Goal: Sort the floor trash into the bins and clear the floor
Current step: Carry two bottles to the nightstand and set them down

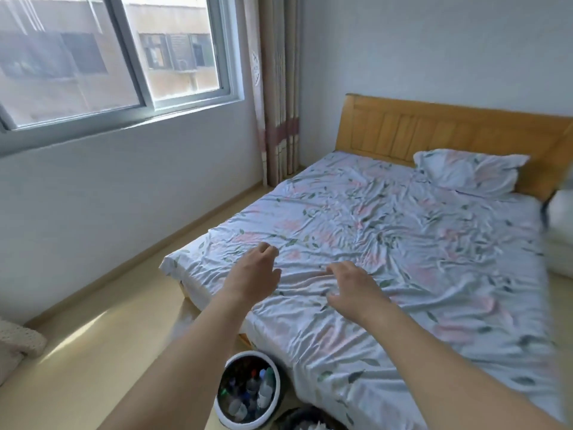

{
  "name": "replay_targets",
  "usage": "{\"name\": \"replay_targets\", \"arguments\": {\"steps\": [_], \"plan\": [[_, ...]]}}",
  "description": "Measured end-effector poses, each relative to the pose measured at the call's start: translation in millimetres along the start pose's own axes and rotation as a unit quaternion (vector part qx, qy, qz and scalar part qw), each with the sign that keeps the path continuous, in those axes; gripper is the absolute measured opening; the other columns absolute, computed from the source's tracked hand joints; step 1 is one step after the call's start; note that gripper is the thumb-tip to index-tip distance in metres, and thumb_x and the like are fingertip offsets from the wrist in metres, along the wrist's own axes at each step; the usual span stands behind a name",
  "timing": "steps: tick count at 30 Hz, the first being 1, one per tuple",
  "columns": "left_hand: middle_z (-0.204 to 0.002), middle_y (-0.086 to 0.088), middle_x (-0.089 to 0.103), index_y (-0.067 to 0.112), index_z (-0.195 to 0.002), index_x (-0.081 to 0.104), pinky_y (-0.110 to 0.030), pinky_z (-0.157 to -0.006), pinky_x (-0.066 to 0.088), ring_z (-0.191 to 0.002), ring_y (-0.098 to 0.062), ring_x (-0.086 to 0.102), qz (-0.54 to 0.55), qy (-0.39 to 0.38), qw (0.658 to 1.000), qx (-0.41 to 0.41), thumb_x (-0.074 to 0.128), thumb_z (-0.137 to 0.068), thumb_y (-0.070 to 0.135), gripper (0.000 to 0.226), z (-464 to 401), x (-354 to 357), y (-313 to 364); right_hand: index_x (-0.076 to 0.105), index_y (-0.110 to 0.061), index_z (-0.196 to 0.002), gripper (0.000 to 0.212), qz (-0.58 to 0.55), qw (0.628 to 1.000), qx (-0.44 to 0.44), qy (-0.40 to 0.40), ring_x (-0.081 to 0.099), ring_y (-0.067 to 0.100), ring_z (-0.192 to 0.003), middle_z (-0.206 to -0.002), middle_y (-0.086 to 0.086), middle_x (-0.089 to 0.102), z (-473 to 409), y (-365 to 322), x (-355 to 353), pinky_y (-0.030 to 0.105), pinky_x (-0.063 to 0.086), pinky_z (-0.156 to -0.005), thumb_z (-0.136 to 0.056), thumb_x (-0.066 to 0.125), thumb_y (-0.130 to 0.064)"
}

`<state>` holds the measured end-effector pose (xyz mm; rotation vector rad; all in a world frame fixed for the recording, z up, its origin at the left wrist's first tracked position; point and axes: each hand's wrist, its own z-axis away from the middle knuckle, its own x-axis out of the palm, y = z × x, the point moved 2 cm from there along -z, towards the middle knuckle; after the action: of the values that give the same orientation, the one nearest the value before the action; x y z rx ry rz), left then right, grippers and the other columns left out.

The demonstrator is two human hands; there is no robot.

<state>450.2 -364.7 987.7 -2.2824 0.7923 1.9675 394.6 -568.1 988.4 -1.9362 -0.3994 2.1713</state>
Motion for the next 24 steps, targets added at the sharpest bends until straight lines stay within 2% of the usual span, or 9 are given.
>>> {"name": "replay_targets", "arguments": {"steps": [4, 8, 12, 19, 24], "plan": [[-0.134, -0.002, 0.050, 0.013, -0.132, 0.051, -0.035, -0.096, 0.045, -0.123, -0.024, 0.049, -0.006, 0.016, 0.997, 0.075, 0.056, -0.094, 0.028, 0.041, -22, -21, 97, 0.036, -0.021, -0.142, 0.055, -0.031, 0.997, 0.047, 0.055, 0.039, 0.023, -0.129, -0.144, 0.002, 0.036, 42, 52, -62, 0.034, 0.038, -0.102, -0.091, 0.054, -0.028], [-0.135, -0.003, 0.047, 0.012, -0.132, 0.048, -0.038, -0.097, 0.045, -0.124, -0.026, 0.046, -0.028, 0.019, 0.992, 0.124, 0.055, -0.094, 0.030, 0.043, -38, -11, 203, 0.031, -0.023, -0.146, 0.060, -0.070, 0.991, 0.072, 0.091, 0.041, 0.022, -0.131, -0.149, 0.001, 0.034, 96, 126, -108, 0.034, 0.040, -0.102, -0.090, 0.055, -0.028], [-0.141, -0.005, 0.042, 0.011, -0.137, 0.044, -0.037, -0.101, 0.042, -0.129, -0.027, 0.041, -0.036, 0.018, 0.984, 0.171, 0.055, -0.094, 0.031, 0.048, -53, 18, 326, 0.031, -0.021, -0.147, 0.060, -0.059, 0.987, 0.101, 0.114, 0.043, 0.022, -0.130, -0.150, 0.001, 0.034, 159, 232, -150, 0.033, 0.042, -0.101, -0.092, 0.055, -0.027], [-0.145, -0.004, 0.039, 0.012, -0.140, 0.041, -0.037, -0.104, 0.040, -0.132, -0.025, 0.037, -0.027, 0.000, 0.971, 0.239, 0.052, -0.096, 0.033, 0.050, -85, 85, 592, 0.028, -0.019, -0.147, 0.064, -0.020, 0.963, 0.224, 0.149, 0.041, 0.026, -0.130, -0.150, 0.005, 0.032, 302, 479, -248, 0.035, 0.041, -0.102, -0.091, 0.056, -0.032], [-0.141, -0.003, 0.043, 0.014, -0.136, 0.043, -0.037, -0.100, 0.042, -0.129, -0.024, 0.041, -0.046, -0.039, 0.958, 0.281, 0.051, -0.095, 0.034, 0.046, -102, 119, 721, 0.028, -0.023, -0.148, 0.067, -0.034, 0.954, 0.244, 0.174, 0.040, 0.025, -0.131, -0.148, 0.007, 0.035, 351, 576, -294, 0.033, 0.039, -0.104, -0.088, 0.059, -0.027]]}}
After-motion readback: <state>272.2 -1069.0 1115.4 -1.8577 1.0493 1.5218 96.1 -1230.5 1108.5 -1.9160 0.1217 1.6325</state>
